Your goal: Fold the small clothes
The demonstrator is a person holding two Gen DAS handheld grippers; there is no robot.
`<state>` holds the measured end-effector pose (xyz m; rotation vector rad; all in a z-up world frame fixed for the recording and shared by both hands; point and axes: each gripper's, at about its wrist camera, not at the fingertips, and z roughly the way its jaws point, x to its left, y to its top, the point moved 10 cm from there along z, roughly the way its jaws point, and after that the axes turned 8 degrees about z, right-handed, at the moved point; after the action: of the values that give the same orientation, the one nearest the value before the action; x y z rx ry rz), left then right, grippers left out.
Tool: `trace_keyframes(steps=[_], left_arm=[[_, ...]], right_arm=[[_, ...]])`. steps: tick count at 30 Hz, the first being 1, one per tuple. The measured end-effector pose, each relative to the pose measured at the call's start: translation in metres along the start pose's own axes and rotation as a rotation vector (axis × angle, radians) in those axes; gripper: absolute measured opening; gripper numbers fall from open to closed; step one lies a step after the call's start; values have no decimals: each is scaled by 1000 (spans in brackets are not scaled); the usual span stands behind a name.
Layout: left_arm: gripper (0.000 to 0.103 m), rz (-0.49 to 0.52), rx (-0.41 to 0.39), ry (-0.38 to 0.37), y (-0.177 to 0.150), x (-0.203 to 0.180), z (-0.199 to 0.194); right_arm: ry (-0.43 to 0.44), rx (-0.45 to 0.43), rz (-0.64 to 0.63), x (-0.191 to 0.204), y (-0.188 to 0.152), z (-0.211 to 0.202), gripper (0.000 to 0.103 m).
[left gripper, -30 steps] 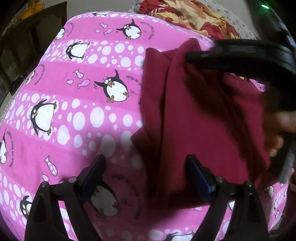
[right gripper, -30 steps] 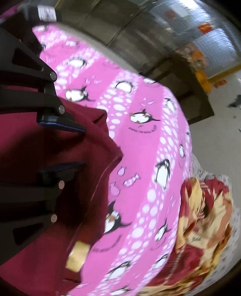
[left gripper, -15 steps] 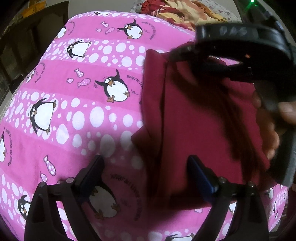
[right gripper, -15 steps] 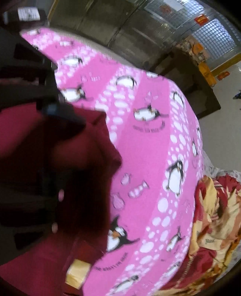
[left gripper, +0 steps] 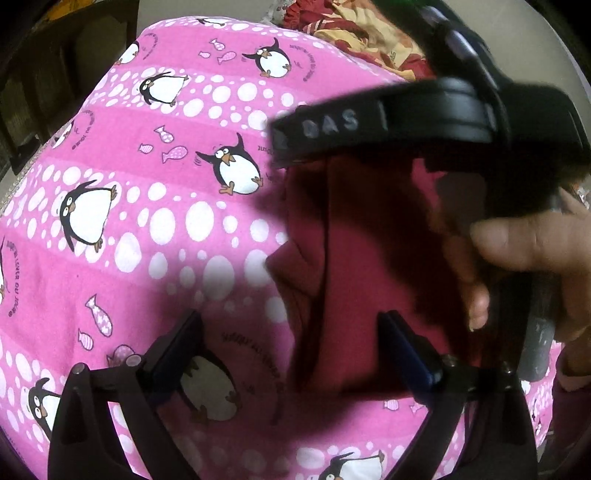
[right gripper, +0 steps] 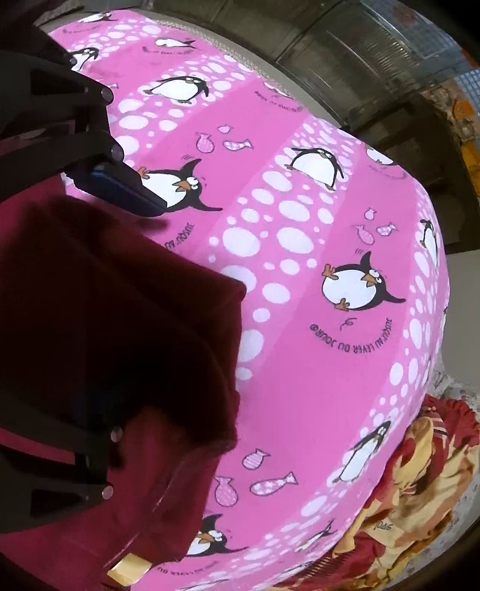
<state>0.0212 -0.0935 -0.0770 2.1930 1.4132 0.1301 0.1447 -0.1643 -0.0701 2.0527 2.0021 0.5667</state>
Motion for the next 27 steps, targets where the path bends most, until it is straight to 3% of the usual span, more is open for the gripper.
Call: trace_keyframes(steps=[2, 5, 8, 15, 16, 17, 20, 24, 25, 26, 27], left_arm=[[97, 2, -4, 0, 1, 2, -1], [97, 6, -22, 0, 5, 1, -4], [97, 8, -42, 9, 16, -1, -3], [97, 7, -52, -6, 34, -12, 12], [91, 2, -54, -16, 35, -13, 12], [75, -1, -59, -28, 33, -18, 12], [41, 8, -53, -99, 34, -35, 11], [29, 58, -79, -80, 37, -47, 3], [29, 68, -83, -79, 37, -50, 1], [29, 71, -84, -81, 37, -51, 0], [29, 73, -85, -82, 38, -51, -1]], right_arm=[[8, -21, 2, -7, -2, -7, 46], [126, -45, 85, -19, -5, -27, 20], [207, -65, 139, -32, -9, -45, 18], [259, -82, 185, -42, -11, -63, 17], [266, -81, 190, -43, -10, -66, 17], [271, -80, 195, -45, -10, -67, 17], [288, -58, 205, -51, -16, -68, 17], [320, -19, 252, -52, -15, -65, 21], [328, -12, 265, -52, -14, -65, 30], [337, -9, 278, -51, -12, -65, 47], [346, -9, 283, -48, -10, -66, 55]])
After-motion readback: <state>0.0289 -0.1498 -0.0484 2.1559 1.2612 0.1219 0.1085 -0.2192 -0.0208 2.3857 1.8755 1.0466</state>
